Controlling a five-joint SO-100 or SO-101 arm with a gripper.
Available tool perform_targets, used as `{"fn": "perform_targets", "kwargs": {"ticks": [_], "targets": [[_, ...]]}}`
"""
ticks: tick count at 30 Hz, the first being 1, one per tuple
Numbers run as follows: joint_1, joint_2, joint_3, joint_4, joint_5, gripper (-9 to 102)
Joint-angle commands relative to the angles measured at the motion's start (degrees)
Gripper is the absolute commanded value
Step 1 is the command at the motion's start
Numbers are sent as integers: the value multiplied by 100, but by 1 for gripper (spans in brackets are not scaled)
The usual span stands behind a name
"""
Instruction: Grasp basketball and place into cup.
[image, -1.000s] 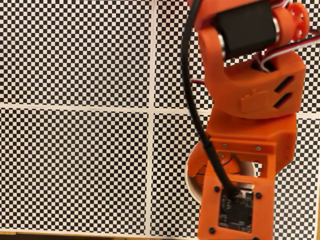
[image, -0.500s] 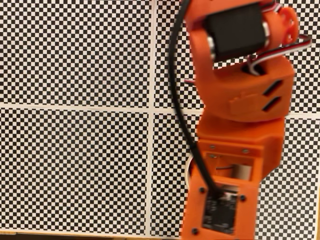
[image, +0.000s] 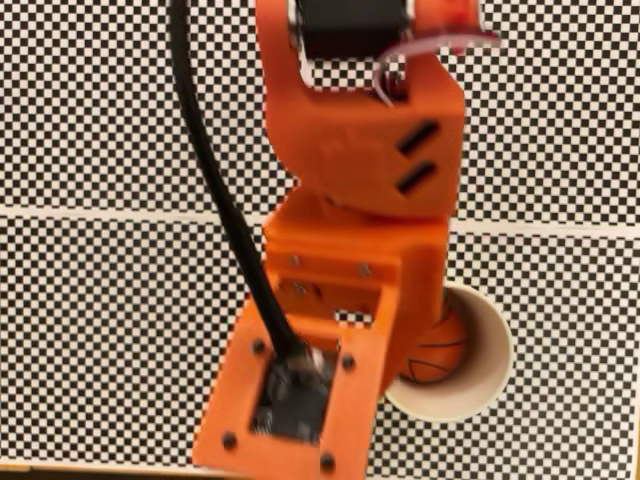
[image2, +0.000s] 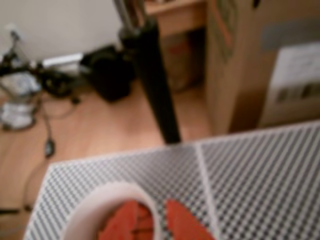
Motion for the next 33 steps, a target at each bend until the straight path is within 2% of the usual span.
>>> {"fn": "perform_targets", "kwargs": {"ticks": [1, 11, 15, 27, 33], "targets": [[255, 765, 580, -466, -325, 0], [703, 2496, 2742, -2101, -1011, 0], [809, 2988, 3349, -2435, -1072, 0], [888, 5045, 5344, -2540, -1222, 0], [870, 5546, 5924, -2514, -1310, 0]]}}
